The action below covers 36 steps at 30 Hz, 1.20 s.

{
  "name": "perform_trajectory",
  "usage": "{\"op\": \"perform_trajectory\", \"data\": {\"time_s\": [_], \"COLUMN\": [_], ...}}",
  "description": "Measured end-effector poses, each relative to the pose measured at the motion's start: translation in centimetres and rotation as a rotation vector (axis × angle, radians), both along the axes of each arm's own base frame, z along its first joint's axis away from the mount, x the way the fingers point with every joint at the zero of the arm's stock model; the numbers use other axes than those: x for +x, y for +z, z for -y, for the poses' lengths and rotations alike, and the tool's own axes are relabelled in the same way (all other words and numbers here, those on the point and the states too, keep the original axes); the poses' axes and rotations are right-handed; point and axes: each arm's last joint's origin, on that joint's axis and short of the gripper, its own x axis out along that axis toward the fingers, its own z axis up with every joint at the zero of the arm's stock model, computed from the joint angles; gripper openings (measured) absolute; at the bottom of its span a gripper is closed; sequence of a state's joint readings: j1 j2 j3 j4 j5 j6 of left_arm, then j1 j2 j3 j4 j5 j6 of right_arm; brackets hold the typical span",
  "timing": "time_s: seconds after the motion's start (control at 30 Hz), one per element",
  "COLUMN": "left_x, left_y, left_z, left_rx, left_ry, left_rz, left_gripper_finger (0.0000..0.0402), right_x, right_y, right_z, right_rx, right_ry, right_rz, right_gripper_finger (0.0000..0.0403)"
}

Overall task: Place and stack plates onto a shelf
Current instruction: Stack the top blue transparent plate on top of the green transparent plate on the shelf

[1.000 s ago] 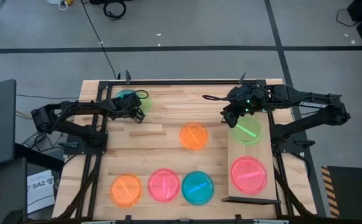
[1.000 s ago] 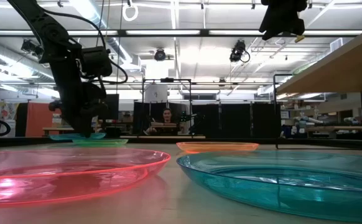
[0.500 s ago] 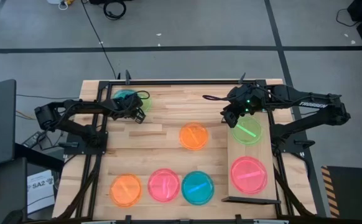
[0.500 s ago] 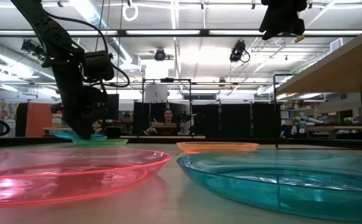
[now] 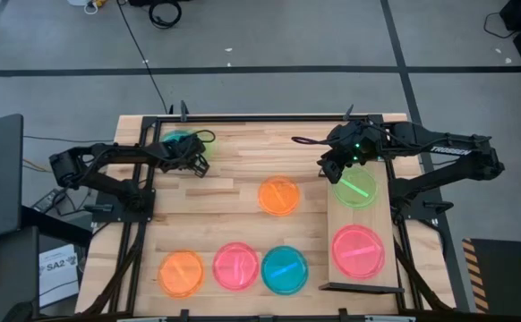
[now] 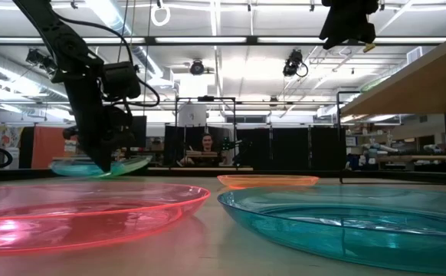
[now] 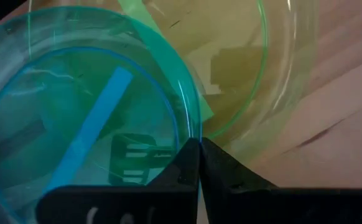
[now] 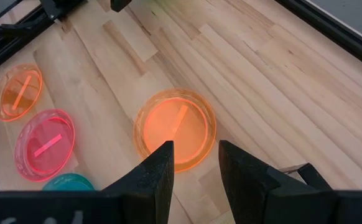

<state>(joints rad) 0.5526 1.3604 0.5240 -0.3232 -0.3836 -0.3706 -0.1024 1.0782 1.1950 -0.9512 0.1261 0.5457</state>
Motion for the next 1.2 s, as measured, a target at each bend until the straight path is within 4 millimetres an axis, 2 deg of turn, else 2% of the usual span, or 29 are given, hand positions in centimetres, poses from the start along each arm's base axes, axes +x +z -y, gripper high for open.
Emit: {"op": "perform_trajectory", "data": {"time_s": [0.6,0.93,1.2], "left_x": [-0.6,-0.3,0.6], "left_y": [3.3,5.2,6.1], "left_z": [1.5,3.6,6.1], "left_rx": [0.012,0.053,0.069], "left_ry": [-0.064,-0.171,-0.317], "left_rz": [0.168,0.261,0.332], "left_gripper_finger": [0.0002,0.0001,0.0001], "right_x": [0.0,0.0,0.0], "right_y": [0.0,0.0,0.0], "right_z": [0.0,0.0,0.0], "right_rx": [-0.001,-0.008,-0.009], "right_ry": [-0.001,-0.008,-0.008], "right_rz": [0.000,0.000,0.000], "right_gripper_finger": [0.0133,0.0133,0.0133]}}
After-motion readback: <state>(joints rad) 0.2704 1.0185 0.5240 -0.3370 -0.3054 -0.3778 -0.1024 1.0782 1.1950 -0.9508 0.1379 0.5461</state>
